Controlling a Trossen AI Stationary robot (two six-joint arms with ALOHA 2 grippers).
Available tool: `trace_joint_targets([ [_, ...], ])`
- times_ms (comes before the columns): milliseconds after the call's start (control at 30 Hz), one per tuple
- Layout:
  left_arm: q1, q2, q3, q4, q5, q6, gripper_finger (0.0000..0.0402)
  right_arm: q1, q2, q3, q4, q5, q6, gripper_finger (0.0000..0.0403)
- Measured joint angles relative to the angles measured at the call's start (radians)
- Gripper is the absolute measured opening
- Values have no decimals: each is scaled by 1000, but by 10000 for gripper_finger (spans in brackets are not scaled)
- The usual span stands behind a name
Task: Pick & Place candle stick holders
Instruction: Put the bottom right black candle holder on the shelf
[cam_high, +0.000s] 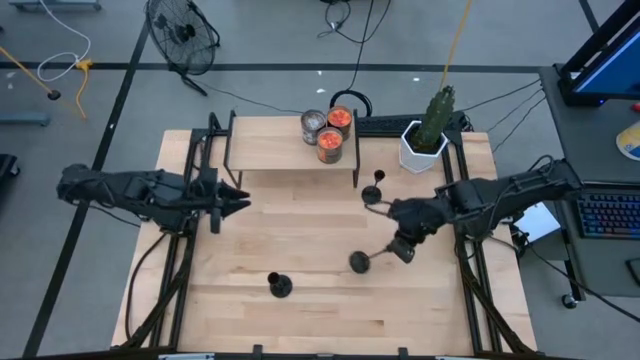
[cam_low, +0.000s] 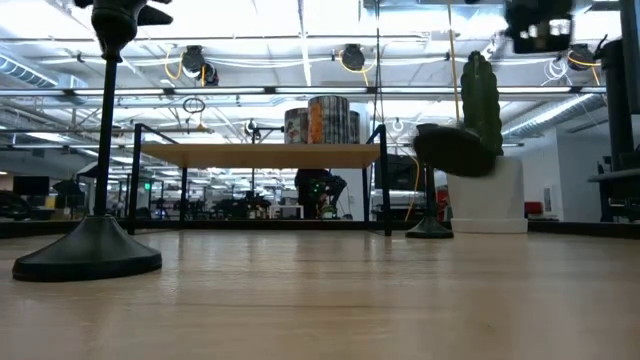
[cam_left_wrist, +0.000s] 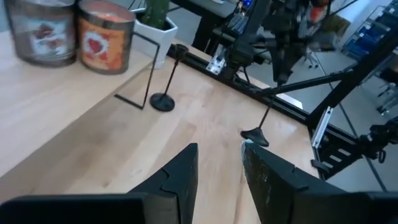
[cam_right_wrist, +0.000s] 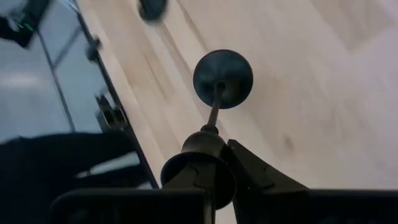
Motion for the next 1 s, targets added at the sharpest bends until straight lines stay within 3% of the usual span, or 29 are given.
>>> trace_joint_targets([
  [267,1,155,0,299,54,71,192,-114,67,89,76,-6,-188,12],
  [500,13,321,18,496,97,156,244,-190,199,158,157,-103,-346,12],
  [767,79,503,163,465,234,176,253,-235,321,255,204,-131,-452,12],
  [1000,120,657,335,254,363,211,253,-256,359,277,282,-127,-494,12],
])
